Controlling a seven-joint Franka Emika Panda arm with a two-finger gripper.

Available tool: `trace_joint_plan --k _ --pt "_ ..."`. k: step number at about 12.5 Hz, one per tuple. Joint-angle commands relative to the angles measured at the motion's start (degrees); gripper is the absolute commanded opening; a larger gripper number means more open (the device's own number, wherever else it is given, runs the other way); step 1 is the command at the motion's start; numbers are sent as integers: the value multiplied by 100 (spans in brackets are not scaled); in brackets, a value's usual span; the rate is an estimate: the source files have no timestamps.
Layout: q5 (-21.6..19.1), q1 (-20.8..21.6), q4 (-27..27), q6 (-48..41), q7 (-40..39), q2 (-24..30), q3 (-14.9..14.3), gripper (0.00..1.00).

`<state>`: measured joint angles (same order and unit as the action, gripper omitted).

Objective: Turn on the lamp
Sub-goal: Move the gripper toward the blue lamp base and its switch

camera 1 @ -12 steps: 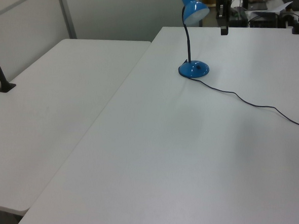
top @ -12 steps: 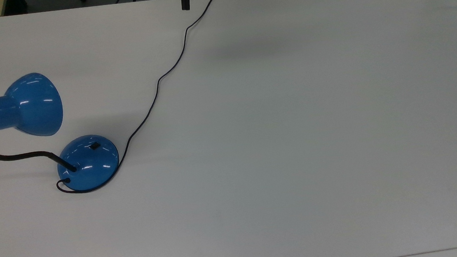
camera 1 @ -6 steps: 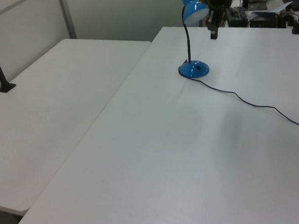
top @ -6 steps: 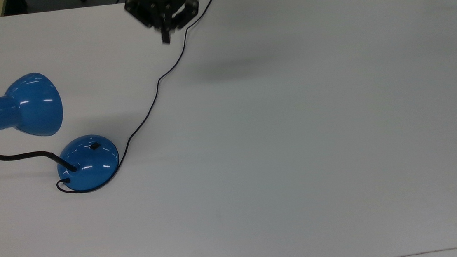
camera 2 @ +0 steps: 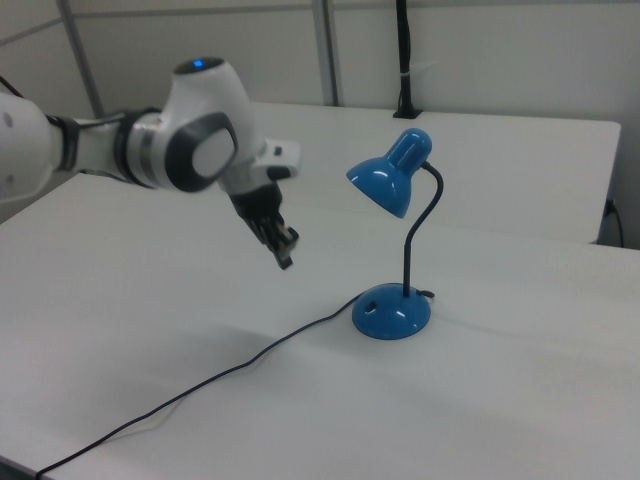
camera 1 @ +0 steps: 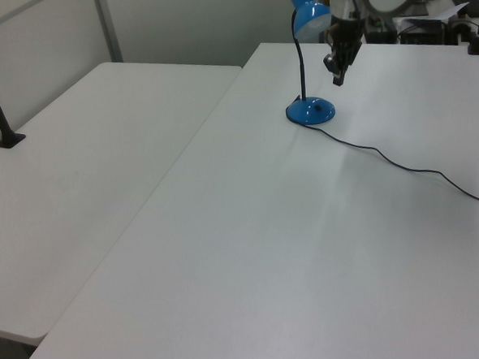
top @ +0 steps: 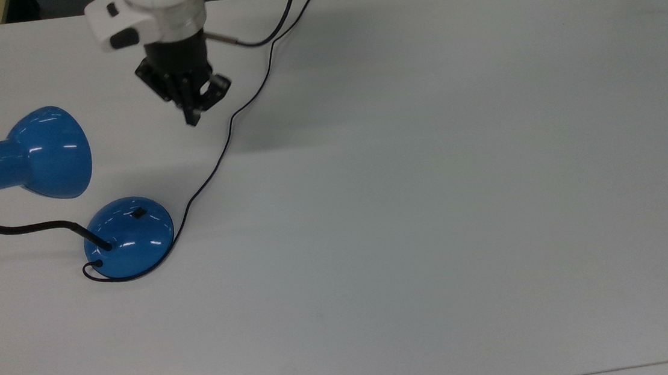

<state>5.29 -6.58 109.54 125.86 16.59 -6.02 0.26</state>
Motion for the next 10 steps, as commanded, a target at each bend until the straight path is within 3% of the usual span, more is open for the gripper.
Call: trace_joint_plan --k 1,10 --pt "-37 -264 287 921 554 -328 0 0" --pt "-2 -625 279 2846 942 -1269 0 0"
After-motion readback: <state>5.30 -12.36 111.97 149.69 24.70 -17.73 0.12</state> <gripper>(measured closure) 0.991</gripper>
